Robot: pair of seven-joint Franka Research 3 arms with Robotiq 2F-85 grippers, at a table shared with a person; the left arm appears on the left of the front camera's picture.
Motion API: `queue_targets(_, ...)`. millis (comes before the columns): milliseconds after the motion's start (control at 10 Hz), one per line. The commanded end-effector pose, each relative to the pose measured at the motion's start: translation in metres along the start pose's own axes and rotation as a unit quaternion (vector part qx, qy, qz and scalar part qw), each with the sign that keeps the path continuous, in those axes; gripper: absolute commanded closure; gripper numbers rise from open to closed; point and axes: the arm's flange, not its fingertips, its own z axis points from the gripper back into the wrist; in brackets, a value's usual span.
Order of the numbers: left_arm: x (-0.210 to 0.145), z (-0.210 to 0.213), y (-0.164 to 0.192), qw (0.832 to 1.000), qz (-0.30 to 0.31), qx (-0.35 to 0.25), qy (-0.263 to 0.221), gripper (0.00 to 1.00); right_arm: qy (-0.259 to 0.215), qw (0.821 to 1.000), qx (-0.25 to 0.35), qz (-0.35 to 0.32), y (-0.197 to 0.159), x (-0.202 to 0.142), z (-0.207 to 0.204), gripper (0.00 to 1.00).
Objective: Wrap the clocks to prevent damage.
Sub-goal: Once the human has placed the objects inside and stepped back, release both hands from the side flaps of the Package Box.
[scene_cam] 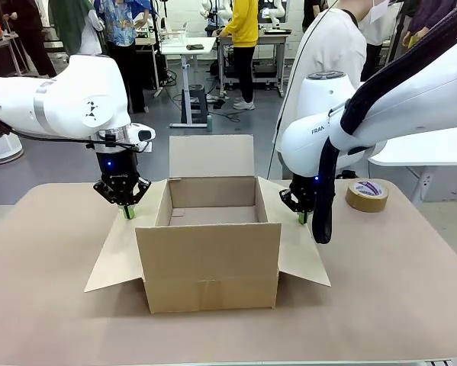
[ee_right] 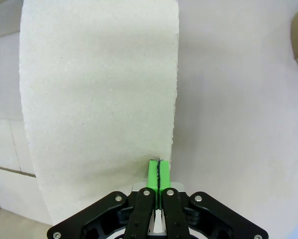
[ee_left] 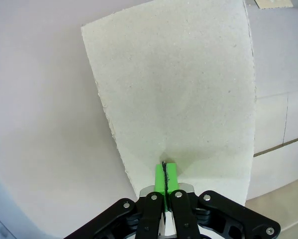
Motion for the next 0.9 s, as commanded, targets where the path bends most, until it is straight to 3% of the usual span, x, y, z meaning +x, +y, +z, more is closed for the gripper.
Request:
queue_targets(0,-0.0003,-0.0014,0.0007,1.000,0.000,0.001,0.003,1.00,0.002,1.000,-0.001,0.000,-0.0005,-0.0007,-0.0026,0.99)
queue_targets(800,-0.0003,-0.0014,0.0007,1.000,0.000,0.001,0.003,1.00,0.002,1.000,-0.001,0.000,-0.0005,-0.0007,-0.0026,0.99)
